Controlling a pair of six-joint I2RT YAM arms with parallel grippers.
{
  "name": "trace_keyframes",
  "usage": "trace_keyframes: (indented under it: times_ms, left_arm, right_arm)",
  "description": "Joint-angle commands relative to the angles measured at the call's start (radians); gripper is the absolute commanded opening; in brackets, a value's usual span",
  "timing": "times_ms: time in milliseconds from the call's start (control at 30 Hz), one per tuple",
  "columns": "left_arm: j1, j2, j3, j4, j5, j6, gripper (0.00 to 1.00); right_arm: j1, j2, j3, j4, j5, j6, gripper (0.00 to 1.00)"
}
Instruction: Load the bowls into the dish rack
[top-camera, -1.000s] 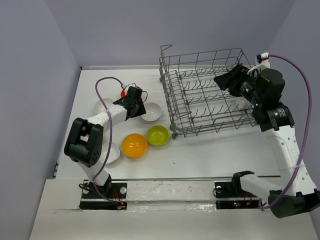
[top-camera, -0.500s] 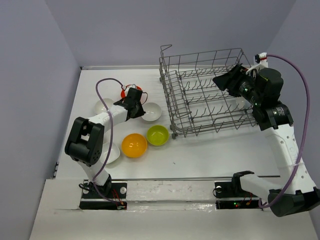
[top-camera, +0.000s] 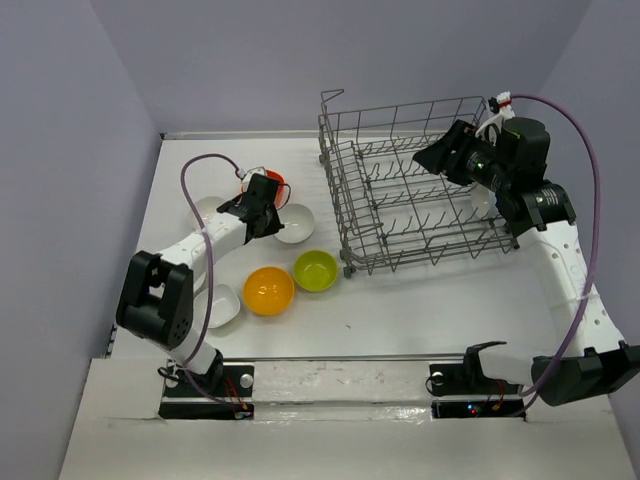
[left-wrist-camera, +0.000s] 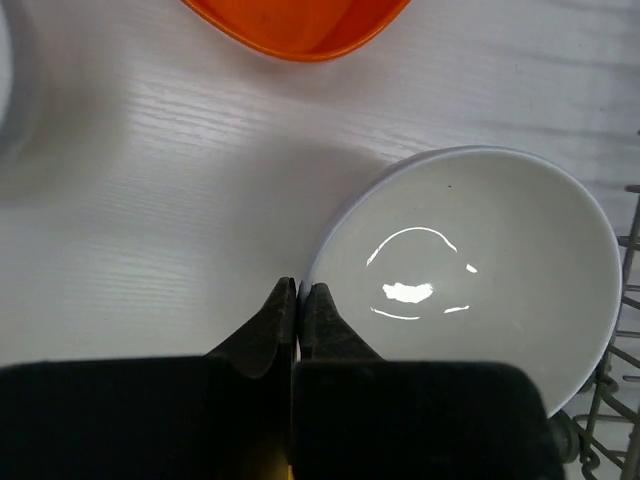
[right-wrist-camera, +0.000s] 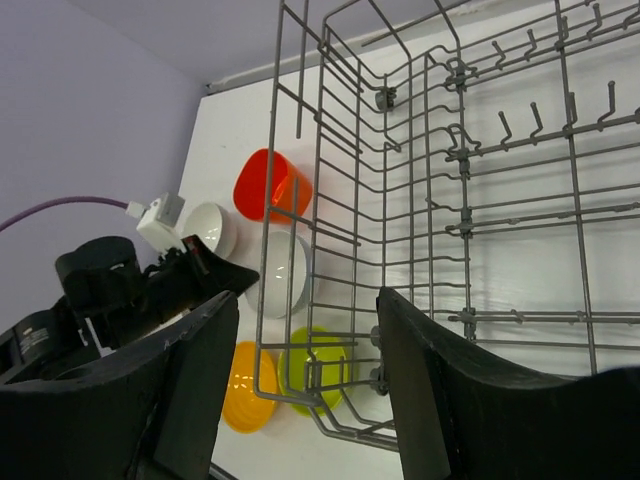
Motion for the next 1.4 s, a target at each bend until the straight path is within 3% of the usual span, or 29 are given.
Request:
trace_keyframes:
  times_ms: [0,300,467,733,1367]
  left_arm:
    - [-0.003,-0.182,0.131,-0.047,-0.068,0.028,0.0]
    - [-0.004,-0.346,0.309,-0.214,-0.128,0.088,0.0]
    - [-0.004,-0.406,0.363,-0.257,-0.137,0.112,0.0]
    - [-0.006,-0.446,0.372,-0.277,-0.139,0.131,0.0]
    - [-0.024,-0.493,0.341,-0.268,-0.097,0.131,0.0]
  right_arm:
    - [0.064,0.02,0.123,-0.046,-0.012,-0.037,0.63]
    - [0.387,0.238,0.417,-0.2,0.243,-0.079,0.62]
    - [0.541,0.403,0.577,-0.293,0.459,-0.106,0.61]
    - [0.74,0.69,0.994,-0.471,0.824,-0.146,0.6]
    - [0.794,0.765,0.965,-0.393,0.89,-0.142,0.59]
